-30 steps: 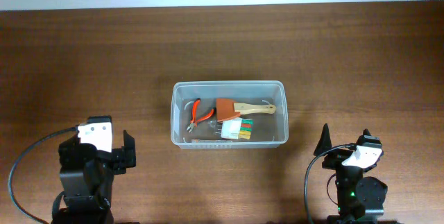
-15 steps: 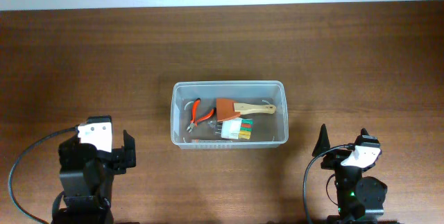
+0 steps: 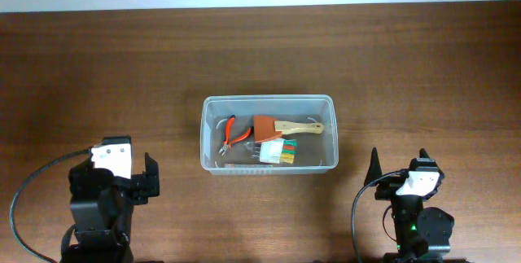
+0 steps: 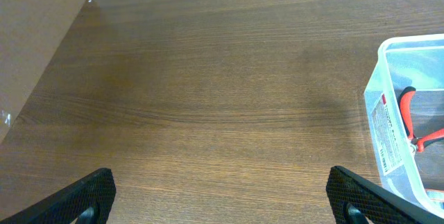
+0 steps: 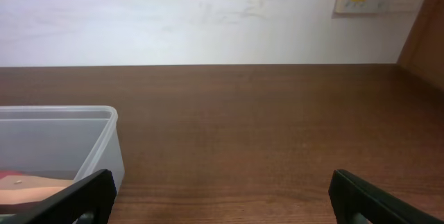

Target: Pack container

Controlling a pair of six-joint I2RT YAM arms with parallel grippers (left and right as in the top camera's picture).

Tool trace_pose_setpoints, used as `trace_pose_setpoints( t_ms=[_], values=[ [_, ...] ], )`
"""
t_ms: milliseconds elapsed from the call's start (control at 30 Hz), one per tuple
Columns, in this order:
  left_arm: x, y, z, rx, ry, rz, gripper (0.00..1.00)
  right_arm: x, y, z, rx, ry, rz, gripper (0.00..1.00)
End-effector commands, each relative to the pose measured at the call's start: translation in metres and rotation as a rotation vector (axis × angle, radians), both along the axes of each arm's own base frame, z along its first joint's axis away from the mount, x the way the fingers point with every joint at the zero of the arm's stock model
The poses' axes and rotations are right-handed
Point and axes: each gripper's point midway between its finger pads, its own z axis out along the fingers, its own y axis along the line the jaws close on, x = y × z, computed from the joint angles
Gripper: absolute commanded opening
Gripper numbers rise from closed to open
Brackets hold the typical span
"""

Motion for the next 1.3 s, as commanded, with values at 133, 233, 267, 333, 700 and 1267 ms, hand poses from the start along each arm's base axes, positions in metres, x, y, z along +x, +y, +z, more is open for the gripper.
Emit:
trace_pose_setpoints(
  t_ms=[133,233,267,333,700,1267],
  values=[
    [0.0,0.002,-0.001,-0.004,-0.005,0.016,0.99,0.0,0.001,-0.003,-0.011,0.002,0.008,0.99],
    [0.0,0.002,-0.001,-0.004,-0.005,0.016,0.99,0.0,0.001,-0.003,-0.011,0.002,0.008,0.99],
    [0.0,0.002,-0.001,-0.004,-0.005,0.016,0.99,0.0,0.001,-0.003,-0.011,0.002,0.008,0.99],
    [0.0,0.002,-0.001,-0.004,-0.005,0.016,0.99,0.0,0.001,-0.003,-0.011,0.002,0.008,0.99],
    [0.0,0.002,-0.001,-0.004,-0.005,0.016,0.99,0.0,0.001,-0.003,-0.011,0.002,0.008,0.99],
    [-0.054,-0.039,0.005,-0.09,-0.257,-0.194,0.99,0.0,0.001,-0.003,-0.011,0.002,0.008,0.99]
  ],
)
